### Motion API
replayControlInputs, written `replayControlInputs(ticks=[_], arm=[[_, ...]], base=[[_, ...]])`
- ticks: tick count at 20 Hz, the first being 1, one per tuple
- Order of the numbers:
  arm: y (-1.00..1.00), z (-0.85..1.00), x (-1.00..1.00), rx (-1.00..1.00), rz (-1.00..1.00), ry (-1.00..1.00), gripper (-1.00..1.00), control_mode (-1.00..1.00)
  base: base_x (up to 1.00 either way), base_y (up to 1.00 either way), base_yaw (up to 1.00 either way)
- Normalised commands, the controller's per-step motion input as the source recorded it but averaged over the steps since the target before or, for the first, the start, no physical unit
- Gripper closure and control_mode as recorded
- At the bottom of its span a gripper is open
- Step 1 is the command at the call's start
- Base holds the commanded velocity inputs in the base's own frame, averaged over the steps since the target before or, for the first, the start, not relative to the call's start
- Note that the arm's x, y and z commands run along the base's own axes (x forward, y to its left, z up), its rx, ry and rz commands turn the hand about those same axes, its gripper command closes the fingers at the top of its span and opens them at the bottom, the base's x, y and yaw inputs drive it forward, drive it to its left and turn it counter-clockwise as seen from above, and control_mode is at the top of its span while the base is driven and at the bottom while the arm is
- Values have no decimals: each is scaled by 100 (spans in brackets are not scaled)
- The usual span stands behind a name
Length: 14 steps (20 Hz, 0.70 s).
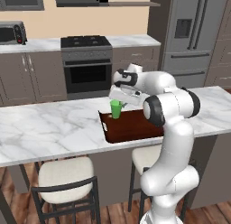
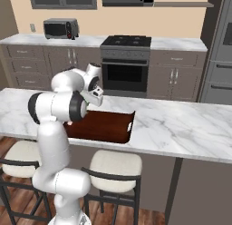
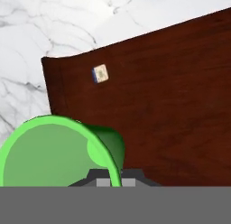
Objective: There is a tray on the dining counter. Grab the cup, mug, and pitcher and place them on the tray. The pitcher may be placed next to the tray if it cannot fit the tray.
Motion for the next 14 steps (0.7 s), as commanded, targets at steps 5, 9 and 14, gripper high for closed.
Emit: replayControlInputs(ticks=[5, 9, 14], arm=[[5, -33, 36, 0, 0, 0, 100, -100], [1, -31, 28, 0, 0, 0, 100, -100], [2, -14, 17, 0, 0, 2, 100, -100]], base=[[0, 0, 0], [0, 0, 0], [0, 0, 0]])
